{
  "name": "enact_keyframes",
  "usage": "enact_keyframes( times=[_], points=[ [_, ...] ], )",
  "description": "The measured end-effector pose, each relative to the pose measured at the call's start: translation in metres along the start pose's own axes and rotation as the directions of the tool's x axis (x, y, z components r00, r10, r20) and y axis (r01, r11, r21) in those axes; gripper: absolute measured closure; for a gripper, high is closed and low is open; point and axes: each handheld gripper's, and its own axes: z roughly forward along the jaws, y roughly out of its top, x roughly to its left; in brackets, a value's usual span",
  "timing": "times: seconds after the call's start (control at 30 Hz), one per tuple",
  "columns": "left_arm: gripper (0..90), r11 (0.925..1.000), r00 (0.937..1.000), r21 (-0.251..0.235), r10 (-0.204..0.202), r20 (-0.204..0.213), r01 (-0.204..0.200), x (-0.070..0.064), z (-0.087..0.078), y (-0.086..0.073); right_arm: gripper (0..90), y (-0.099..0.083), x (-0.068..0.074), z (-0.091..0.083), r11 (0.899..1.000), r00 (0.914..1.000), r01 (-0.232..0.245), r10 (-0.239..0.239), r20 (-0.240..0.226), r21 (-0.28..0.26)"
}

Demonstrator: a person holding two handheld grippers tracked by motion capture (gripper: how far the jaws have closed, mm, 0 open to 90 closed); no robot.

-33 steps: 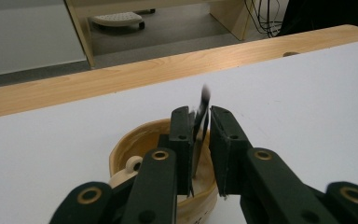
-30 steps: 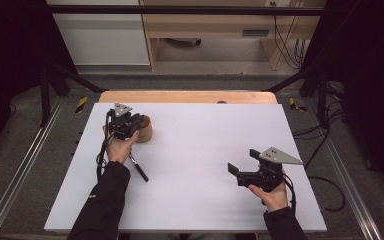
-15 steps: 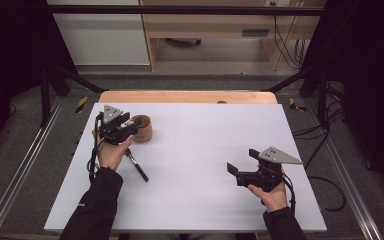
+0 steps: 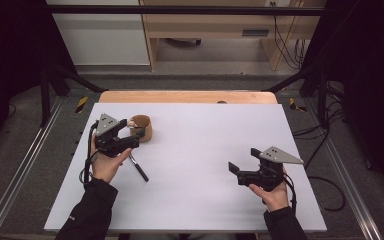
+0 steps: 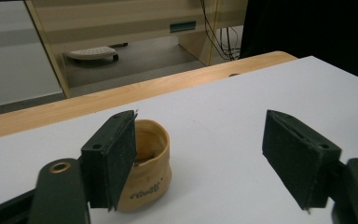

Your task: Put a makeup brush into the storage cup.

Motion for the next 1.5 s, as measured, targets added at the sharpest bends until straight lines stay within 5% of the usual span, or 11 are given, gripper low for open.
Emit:
enact_keyframes(
  times=[0.53, 0.8, 1.5],
  points=[
    [11.8, 0.9984, 0.9981, 0.03, 0.048, 0.039, -0.049, -0.024, -0.031, -0.02, 4.6, 0.001, -0.004, -0.004, 1.0, 0.9999, -0.01, 0.01, 0.012, -0.005],
    [11.1, 0.9983, 0.9981, 0.04, 0.041, 0.046, -0.043, -0.032, -0.039, -0.035, 4.5, 0.002, -0.004, -0.005, 1.0, 0.9999, 0.004, -0.004, 0.012, -0.009],
    [11.7, 0.9987, 1.0, 0.052, 0.001, -0.009, -0.001, -0.021, -0.05, -0.055, 4.6, 0.001, -0.009, -0.011, 1.0, 0.9997, -0.002, 0.002, 0.024, -0.015]
  ],
)
